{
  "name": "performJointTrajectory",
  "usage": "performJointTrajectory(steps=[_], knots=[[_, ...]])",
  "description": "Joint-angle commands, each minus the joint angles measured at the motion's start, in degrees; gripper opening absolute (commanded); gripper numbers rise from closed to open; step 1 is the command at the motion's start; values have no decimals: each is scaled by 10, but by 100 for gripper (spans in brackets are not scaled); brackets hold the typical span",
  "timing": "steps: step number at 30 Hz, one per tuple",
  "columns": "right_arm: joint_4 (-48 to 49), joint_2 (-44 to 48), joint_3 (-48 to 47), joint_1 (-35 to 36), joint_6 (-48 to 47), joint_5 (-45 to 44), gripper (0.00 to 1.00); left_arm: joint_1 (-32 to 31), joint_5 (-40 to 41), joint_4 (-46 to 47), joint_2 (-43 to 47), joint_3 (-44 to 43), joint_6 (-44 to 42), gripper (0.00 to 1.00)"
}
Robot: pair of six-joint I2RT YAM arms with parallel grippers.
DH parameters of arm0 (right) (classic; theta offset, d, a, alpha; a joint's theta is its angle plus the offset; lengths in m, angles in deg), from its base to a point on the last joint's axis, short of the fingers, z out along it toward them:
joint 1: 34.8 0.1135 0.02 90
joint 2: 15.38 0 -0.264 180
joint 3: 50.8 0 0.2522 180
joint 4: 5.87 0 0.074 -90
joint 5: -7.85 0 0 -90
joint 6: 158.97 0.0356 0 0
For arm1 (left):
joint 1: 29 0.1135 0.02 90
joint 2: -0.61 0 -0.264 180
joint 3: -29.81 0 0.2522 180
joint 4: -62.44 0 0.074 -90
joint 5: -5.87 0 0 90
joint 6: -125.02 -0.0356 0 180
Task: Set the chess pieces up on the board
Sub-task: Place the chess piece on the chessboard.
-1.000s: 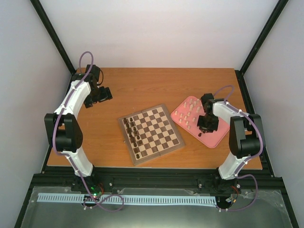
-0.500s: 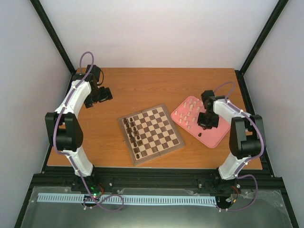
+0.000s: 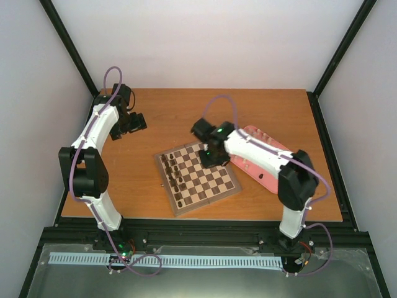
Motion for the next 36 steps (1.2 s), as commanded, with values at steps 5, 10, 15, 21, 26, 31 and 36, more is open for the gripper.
performJointTrajectory(steps=[5, 10, 15, 21, 26, 31, 36], knots=[[-78, -73, -74, 141, -3, 11, 3, -3, 6, -4, 4, -26, 3, 100], [-59, -98, -75, 188, -11, 37, 3, -3, 8, 1, 14, -11, 2, 100], [-51, -128, -94, 207, -19, 33, 3, -3, 6, 8, 26, 5, 2, 100], [-42, -148, -108, 207, -26, 28, 3, -3, 4, 8, 28, 6, 2, 100], [-41, -170, -127, 207, -43, 38, 3, -3, 3, 9, 24, 5, 1, 100], [-49, -186, -144, 207, -58, 49, 3, -3, 5, 8, 18, 3, 1, 100], [-50, -190, -142, 207, -63, 58, 3, -3, 6, 10, 16, 8, 0, 100]])
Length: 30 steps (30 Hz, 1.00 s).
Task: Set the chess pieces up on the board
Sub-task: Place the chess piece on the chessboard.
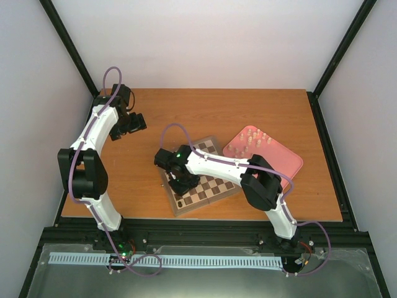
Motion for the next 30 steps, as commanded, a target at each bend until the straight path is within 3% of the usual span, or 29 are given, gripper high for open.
performJointTrajectory(steps=[1, 11, 19, 30], knots=[[-2, -7, -8, 3, -12, 12, 3, -3, 4, 6, 5, 1, 1, 100], [6, -15, 1, 3, -15, 31, 4, -3, 3, 8, 9, 7, 1, 100], [-1, -18, -5, 3, -8, 21, 14, -3, 5, 7, 18, 11, 0, 100], [2, -10, 9, 3, -8, 35, 21, -3, 3, 9, 22, 17, 0, 100]])
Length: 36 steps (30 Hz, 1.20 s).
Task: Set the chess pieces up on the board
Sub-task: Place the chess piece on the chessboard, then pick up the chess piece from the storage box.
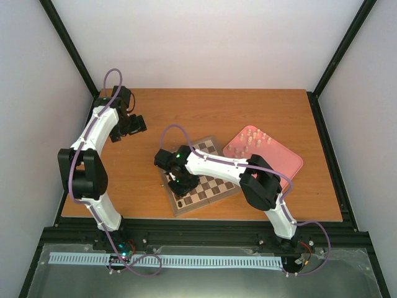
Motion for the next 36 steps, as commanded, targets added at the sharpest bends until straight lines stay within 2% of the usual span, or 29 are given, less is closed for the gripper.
performJointTrajectory(steps=[1, 7, 12, 17, 20, 21, 25, 31, 36], knots=[[2, -5, 7, 3, 1, 9, 22, -3, 2, 6, 20, 2, 0, 100], [1, 13, 6, 3, 7, -16, 25, -3, 4, 4, 22, 0, 0, 100], [-23, 37, -4, 3, 9, -36, 34, -3, 3, 1, 19, -7, 0, 100], [-38, 101, 11, -3, 38, -87, 42, -3, 4, -1, 17, -16, 1, 100], [-17, 165, 44, -21, 64, -98, 52, -3, 2, -3, 15, -20, 1, 100], [-13, 185, 55, -31, 71, -100, 53, -3, 3, -4, 16, -21, 1, 100], [-26, 248, 113, -105, 99, -122, 53, -3, 4, -8, 16, -26, 1, 100], [11, 332, 293, -275, 103, -142, 55, -3, 1, -10, 18, -31, 1, 100], [55, 339, 377, -394, 69, -120, 57, -3, 4, -13, 19, -34, -2, 100]])
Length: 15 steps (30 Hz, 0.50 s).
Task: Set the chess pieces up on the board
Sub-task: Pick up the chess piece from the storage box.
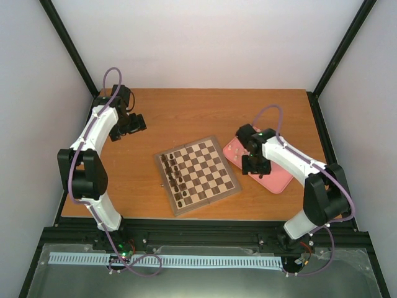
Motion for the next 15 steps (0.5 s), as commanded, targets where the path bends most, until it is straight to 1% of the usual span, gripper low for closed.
performJointTrajectory(steps=[1, 5, 11, 13, 15], knots=[[49, 13, 52, -78, -22, 19, 57, -3, 2, -9, 18, -25, -1, 100], [90, -9, 76, -125, -37, 47, 57, -3, 1, -10, 15, -24, 0, 100], [107, -54, 71, -141, -56, 54, 56, -3, 7, -13, 8, -28, -1, 100], [113, -63, 74, -146, -62, 60, 53, -3, 8, -13, 7, -27, 0, 100], [118, -72, 76, -153, -64, 63, 47, -3, 11, -13, 6, -27, -1, 100]])
